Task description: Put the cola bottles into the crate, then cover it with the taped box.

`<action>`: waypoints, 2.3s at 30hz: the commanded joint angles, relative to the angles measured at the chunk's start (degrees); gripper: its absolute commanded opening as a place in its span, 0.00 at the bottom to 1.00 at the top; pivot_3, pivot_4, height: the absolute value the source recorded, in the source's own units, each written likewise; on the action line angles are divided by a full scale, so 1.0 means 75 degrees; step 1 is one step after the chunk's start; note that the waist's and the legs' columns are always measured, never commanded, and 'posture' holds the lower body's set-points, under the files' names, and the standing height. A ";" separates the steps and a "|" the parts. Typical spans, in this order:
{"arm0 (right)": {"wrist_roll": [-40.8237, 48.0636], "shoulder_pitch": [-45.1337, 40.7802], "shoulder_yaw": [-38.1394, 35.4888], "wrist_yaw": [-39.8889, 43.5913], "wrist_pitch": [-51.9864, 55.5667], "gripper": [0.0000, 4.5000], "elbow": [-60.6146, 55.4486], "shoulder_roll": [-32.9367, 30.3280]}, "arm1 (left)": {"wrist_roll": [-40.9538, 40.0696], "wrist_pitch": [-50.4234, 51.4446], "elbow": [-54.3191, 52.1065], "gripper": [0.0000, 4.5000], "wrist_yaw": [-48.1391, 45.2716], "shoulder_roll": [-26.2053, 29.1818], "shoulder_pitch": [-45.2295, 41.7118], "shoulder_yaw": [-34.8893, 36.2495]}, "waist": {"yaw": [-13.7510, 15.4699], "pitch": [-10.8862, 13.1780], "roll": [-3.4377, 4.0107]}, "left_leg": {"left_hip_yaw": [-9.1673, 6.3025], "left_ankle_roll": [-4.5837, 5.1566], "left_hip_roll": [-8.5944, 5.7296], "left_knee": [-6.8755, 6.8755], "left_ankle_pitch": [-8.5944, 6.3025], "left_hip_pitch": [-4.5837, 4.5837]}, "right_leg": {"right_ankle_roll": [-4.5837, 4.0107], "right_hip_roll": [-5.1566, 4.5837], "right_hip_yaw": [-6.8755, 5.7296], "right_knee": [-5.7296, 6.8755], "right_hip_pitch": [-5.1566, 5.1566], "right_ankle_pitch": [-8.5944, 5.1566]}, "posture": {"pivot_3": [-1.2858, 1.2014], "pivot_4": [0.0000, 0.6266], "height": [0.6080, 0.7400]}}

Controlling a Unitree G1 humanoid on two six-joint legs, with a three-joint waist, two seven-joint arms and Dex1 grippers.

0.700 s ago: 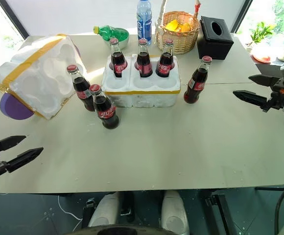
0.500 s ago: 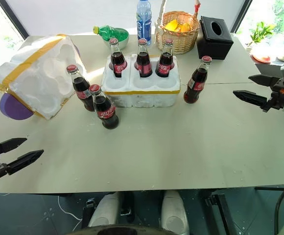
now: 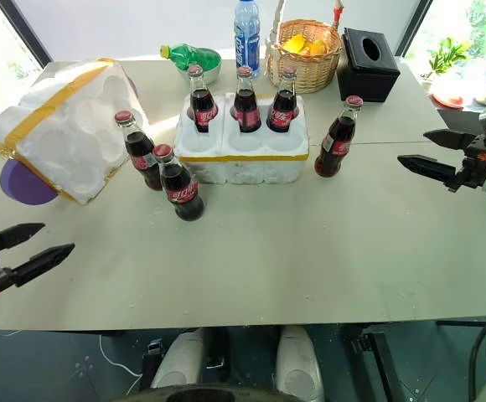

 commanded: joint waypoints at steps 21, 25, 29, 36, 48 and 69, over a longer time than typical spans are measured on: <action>0.5198 0.0828 -0.1597 -0.1021 0.4726 1.00 -0.6650 -0.0292 | 0.2581 -0.1941 0.5221 0.99 -0.0101 -0.0763 -0.7043 -0.5260 | 0.0153 -0.0014 -0.0003 | -0.0003 -0.0004 -0.0001 0.0011 0.0005 0.0001 | 0.0036 0.0005 -0.0005 0.0011 0.0009 0.0020 | 0.52 0.24 1.00; 0.5487 0.0733 -0.1485 -0.1457 0.4692 1.00 -0.6781 -0.0144 | 0.3081 -0.2468 0.6160 0.99 -0.0223 -0.1151 -0.7645 -0.5620 | 0.0202 -0.0014 -0.0006 | -0.0004 -0.0003 -0.0001 0.0014 0.0006 0.0002 | 0.0037 0.0006 -0.0005 0.0015 0.0011 0.0021 | 0.52 0.24 1.00; 0.5783 0.0478 -0.1344 -0.2030 0.4671 1.00 -0.6697 0.0109 | 0.3325 -0.2869 0.6804 0.94 -0.0322 -0.1544 -0.8002 -0.5769 | 0.0199 -0.0013 -0.0008 | -0.0004 -0.0001 -0.0001 0.0016 0.0006 0.0002 | 0.0039 0.0006 -0.0005 0.0014 0.0014 0.0023 | 0.52 0.24 1.00; 0.5946 0.0394 -0.1300 -0.2473 0.4638 1.00 -0.6664 0.0165 | 0.3110 -0.2708 0.6352 0.62 -0.0734 -0.1347 -0.7897 -0.5401 | 0.0192 -0.0010 -0.0014 | -0.0005 0.0002 0.0000 0.0016 0.0005 0.0000 | 0.0041 0.0007 -0.0005 0.0011 0.0013 0.0024 | 0.52 0.24 1.00; 0.6075 0.0759 -0.1670 -0.3102 0.4572 1.00 -0.6831 0.0158 | 0.2240 -0.1597 0.7415 0.62 -0.1988 -0.1388 -1.0821 -0.5283 | 0.0382 0.0031 -0.0085 | -0.0016 0.0004 -0.0005 0.0031 0.0004 -0.0019 | 0.0064 0.0008 -0.0011 -0.0001 0.0021 0.0036 | 0.52 0.24 1.00; 0.7132 0.2748 -0.3320 -0.5280 0.4490 1.00 -0.7927 0.0262 | 0.4988 -0.5685 1.3126 0.73 -0.2371 -0.4484 -1.3285 -0.6222 | 0.0360 0.0036 -0.0094 | -0.0004 0.0071 -0.0002 0.0052 -0.0033 -0.0018 | 0.0078 0.0014 -0.0007 -0.0015 0.0024 0.0045 | 0.52 0.24 1.00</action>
